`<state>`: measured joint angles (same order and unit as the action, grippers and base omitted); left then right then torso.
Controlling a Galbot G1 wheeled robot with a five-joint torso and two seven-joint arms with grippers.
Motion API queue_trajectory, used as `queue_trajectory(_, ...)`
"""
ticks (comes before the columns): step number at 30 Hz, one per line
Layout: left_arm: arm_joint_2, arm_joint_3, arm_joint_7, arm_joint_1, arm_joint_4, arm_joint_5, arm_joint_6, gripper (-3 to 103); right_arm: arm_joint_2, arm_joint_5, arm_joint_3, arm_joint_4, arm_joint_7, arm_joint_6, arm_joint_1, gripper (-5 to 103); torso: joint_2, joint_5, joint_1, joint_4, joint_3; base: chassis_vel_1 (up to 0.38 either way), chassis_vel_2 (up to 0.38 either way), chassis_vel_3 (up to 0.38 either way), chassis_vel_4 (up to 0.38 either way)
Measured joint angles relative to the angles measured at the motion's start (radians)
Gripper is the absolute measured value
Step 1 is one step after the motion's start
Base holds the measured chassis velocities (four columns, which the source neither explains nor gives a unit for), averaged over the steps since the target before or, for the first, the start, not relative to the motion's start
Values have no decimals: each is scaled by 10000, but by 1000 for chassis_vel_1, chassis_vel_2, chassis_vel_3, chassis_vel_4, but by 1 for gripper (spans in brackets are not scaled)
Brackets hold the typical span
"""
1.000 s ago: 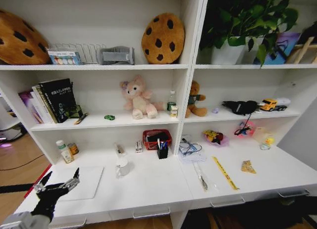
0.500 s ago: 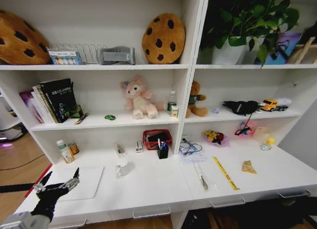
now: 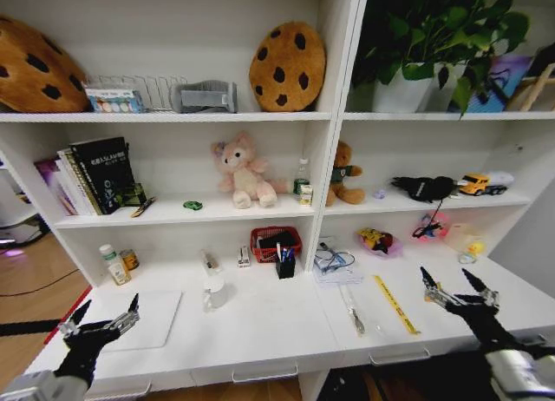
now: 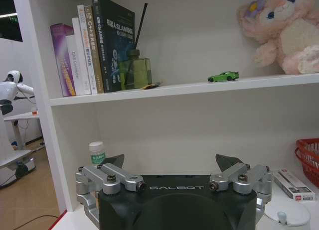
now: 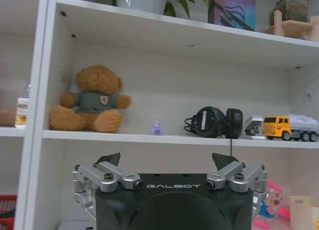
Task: Organize the objects on the table.
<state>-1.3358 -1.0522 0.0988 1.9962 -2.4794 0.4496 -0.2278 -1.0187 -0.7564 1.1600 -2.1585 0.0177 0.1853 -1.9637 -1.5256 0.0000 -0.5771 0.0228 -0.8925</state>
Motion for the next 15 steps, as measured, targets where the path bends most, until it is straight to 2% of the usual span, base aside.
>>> queue_trajectory(4,0,0,0,0,0,0,0,100,87,53,-86,281,16,-8,182,100,0,0,0,0,0,-118,-107,106,107)
queue_trajectory(10,0,0,-3,0,0,0,0,100,259,24,-167,815,24,3,325,100,0,8,1,0,1,-183,-184,185,211)
queue_trajectory(12,0,0,-2,0,0,0,1,100,285,26,-199,900,25,15,389,100,-1,4,1,-1,2,-244,-247,221,232)
queue_trajectory(13,0,0,-2,0,0,0,0,100,313,31,-254,983,25,44,453,100,0,-11,0,-1,0,-244,-247,251,245)
queue_trajectory(15,0,0,-2,0,0,0,0,100,371,189,-472,1205,-202,54,656,100,-1,5,2,1,1,-261,-251,254,249)
